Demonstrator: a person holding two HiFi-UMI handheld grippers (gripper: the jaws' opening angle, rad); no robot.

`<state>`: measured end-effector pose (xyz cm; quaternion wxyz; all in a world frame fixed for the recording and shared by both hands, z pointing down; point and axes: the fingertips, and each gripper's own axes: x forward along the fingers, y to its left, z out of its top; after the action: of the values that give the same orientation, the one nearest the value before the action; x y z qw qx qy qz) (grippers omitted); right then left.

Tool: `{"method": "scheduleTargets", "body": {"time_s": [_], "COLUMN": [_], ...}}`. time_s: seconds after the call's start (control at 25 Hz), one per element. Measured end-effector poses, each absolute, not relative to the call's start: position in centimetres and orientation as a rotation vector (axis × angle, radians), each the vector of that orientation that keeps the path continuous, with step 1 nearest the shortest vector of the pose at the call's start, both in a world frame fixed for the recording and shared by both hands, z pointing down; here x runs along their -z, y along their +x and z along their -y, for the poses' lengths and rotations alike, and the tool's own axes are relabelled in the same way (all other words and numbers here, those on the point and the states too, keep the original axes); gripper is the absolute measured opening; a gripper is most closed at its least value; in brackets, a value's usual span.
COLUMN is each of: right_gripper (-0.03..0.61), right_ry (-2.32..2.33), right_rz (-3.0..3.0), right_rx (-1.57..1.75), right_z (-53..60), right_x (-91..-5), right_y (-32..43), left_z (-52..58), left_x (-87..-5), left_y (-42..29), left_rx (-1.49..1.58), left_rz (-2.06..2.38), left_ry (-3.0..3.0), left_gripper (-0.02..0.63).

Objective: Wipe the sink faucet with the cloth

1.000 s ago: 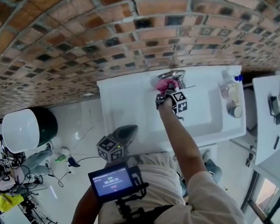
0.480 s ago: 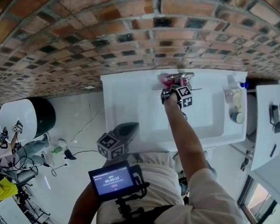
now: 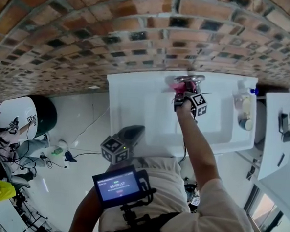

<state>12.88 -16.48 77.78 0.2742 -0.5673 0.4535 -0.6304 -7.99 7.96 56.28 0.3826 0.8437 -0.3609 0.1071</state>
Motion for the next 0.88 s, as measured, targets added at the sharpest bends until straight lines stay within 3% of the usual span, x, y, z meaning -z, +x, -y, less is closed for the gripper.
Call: {"method": "scheduleTargets", "body": {"time_s": [0.36, 0.88], "right_gripper": [0.067, 0.067], "right_ry": [-1.393, -1.397], "right_rz": [-1.342, -1.499], "right_rx": [1.625, 1.547], "right_z": [17.1, 17.2], "right_x": [-70.4, -68.4], "right_y": [12.3, 13.0], "left_z": [-8.4, -9.2], "left_x": [-55.9, -55.4], "left_y": [-7.4, -7.5], "left_rx": [-0.261, -0.254], "left_rz": [0.92, 0.939], "left_ry": [2.16, 2.163], "left_gripper": [0.002, 0.002]}}
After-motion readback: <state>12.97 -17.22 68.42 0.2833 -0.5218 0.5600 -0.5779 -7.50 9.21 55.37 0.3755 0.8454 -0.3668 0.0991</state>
